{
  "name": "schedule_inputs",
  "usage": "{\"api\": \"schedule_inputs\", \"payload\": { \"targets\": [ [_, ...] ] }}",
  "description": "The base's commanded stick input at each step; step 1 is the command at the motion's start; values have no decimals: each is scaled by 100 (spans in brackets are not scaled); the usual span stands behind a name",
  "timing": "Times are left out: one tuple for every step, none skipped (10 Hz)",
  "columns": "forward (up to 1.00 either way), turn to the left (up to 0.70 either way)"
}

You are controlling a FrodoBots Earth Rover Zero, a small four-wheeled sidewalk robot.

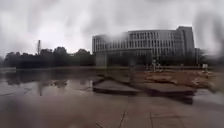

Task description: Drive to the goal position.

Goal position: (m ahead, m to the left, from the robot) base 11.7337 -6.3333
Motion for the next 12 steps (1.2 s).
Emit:
{"api": "schedule_inputs", "payload": {
  "targets": [
    [70, 0],
    [70, 0],
    [70, 0],
    [70, 0],
    [70, 0],
    [70, 0],
    [70, 0],
    [70, 0],
    [70, 0],
    [70, 0],
    [70, 0],
    [70, 0]
  ]
}}
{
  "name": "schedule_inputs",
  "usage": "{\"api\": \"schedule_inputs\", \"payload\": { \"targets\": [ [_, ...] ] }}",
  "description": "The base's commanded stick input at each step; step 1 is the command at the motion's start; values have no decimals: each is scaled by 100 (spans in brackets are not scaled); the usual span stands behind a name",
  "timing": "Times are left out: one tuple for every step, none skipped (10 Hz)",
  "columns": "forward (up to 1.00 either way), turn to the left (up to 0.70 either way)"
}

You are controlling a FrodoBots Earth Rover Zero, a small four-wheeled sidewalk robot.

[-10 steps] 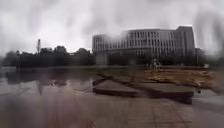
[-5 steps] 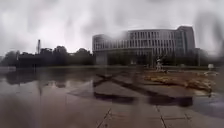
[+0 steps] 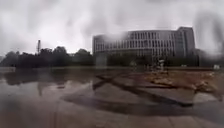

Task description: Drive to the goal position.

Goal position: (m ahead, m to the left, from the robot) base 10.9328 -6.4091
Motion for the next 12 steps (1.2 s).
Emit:
{"api": "schedule_inputs", "payload": {
  "targets": [
    [70, 0],
    [70, 0],
    [70, 0],
    [70, 0],
    [70, 0],
    [70, 0],
    [70, 0],
    [70, 0],
    [70, 0],
    [70, 0],
    [70, 0],
    [70, 0]
  ]
}}
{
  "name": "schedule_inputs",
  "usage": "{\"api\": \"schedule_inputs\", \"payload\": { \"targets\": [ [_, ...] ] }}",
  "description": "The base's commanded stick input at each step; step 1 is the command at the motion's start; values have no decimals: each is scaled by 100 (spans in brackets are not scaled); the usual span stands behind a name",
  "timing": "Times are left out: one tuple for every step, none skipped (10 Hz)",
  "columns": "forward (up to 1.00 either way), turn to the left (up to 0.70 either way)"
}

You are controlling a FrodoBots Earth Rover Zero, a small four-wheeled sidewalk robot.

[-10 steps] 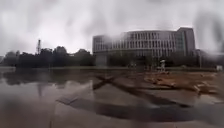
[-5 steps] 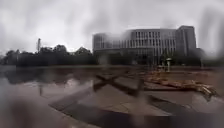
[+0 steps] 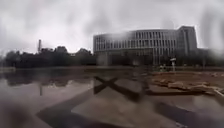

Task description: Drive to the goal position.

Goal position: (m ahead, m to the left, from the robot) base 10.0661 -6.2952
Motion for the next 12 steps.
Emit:
{"api": "schedule_inputs", "payload": {
  "targets": [
    [70, 0],
    [70, 0],
    [70, 0],
    [70, 0],
    [70, 0],
    [70, 0],
    [70, 0],
    [70, 0],
    [70, 0],
    [70, 0],
    [70, 0],
    [70, 0]
  ]
}}
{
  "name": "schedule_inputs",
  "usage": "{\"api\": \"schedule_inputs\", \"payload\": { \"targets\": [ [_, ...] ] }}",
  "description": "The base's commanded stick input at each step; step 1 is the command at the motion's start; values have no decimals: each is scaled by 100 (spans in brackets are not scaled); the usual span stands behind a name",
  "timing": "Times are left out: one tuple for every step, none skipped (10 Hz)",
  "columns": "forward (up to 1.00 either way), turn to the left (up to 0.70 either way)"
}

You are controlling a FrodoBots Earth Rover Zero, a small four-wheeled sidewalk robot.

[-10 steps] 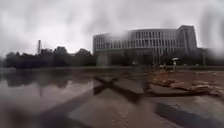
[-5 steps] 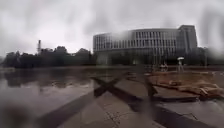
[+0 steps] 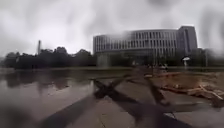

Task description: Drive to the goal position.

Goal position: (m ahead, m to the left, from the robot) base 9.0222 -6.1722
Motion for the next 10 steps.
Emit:
{"api": "schedule_inputs", "payload": {
  "targets": [
    [70, 0],
    [70, 0],
    [70, 0],
    [70, 0],
    [70, 0],
    [70, 0],
    [70, 0],
    [70, 0],
    [70, 0],
    [70, 0]
  ]
}}
